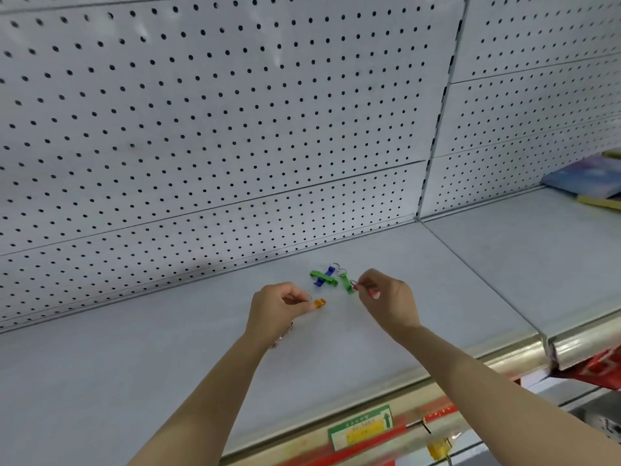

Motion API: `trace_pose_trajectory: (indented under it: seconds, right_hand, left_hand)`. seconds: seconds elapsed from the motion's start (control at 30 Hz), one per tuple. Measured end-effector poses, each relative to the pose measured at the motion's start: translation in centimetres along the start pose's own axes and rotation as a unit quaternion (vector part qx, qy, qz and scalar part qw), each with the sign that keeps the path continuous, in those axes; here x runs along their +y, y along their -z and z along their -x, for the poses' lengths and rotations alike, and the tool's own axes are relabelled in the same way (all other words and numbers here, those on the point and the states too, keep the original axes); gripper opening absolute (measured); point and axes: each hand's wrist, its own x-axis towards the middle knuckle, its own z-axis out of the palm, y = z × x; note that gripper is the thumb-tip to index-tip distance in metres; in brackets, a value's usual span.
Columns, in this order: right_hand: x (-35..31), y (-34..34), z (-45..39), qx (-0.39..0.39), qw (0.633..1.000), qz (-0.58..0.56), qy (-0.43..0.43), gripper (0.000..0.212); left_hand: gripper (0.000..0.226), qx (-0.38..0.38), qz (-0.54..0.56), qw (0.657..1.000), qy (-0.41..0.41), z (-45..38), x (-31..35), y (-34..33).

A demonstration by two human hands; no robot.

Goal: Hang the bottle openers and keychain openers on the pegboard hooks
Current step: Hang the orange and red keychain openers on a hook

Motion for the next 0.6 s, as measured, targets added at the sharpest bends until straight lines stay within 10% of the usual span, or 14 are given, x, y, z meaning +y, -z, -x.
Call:
trace_pose_trajectory:
  seconds: [0.6]
  right_hand:
    - [-9.2,4.7,3.4,0.036,0.938,-0.315,-0.143,0.011]
  left_hand:
    - [0.011,0.079,0.231,0.969,-0.04,3.6,3.9,2.8]
